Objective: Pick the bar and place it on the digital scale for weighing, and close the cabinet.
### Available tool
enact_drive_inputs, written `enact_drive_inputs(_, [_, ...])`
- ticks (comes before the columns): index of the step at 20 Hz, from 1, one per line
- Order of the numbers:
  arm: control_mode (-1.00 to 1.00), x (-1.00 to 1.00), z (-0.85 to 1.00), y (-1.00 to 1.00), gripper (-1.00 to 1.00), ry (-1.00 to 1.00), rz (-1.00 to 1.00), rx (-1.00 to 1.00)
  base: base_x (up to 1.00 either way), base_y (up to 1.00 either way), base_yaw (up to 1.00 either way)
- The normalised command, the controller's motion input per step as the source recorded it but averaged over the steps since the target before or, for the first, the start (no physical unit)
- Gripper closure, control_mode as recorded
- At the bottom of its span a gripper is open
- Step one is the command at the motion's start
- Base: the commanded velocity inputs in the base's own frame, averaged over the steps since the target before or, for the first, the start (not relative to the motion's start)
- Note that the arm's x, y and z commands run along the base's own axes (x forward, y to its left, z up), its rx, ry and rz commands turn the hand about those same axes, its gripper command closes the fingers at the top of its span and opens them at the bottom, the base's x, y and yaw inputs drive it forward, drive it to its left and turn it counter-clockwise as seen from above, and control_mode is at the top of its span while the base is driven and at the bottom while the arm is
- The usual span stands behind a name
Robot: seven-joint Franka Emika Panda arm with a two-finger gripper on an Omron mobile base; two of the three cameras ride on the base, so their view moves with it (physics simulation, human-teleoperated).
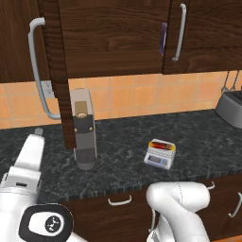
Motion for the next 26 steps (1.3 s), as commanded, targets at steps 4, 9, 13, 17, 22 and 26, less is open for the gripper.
enact_drive_inputs(4, [-1.00,0.72,0.00,0.13,-1.00,0.00,-0.22,0.25,0.00,0.00,0.00])
enact_drive_inputs(9, [-1.00,0.60,0.00,0.00,-1.00,0.11,-0.24,0.14,0.00,0.00,0.00])
enact_drive_inputs(13, [-1.00,0.63,0.00,-0.17,-1.00,0.12,-0.23,0.06,0.00,0.00,0.00])
enact_drive_inputs(17, [-1.00,0.54,-0.08,-0.57,-1.00,0.12,-0.17,0.06,0.00,0.00,0.00])
enact_drive_inputs(22, [-1.00,0.11,-0.03,-0.80,-1.00,-0.03,-0.13,0.10,0.00,0.00,0.00])
enact_drive_inputs(26, [-1.00,-0.31,0.08,-0.81,-1.00,-0.12,-0.14,0.12,0.00,0.00,0.00])
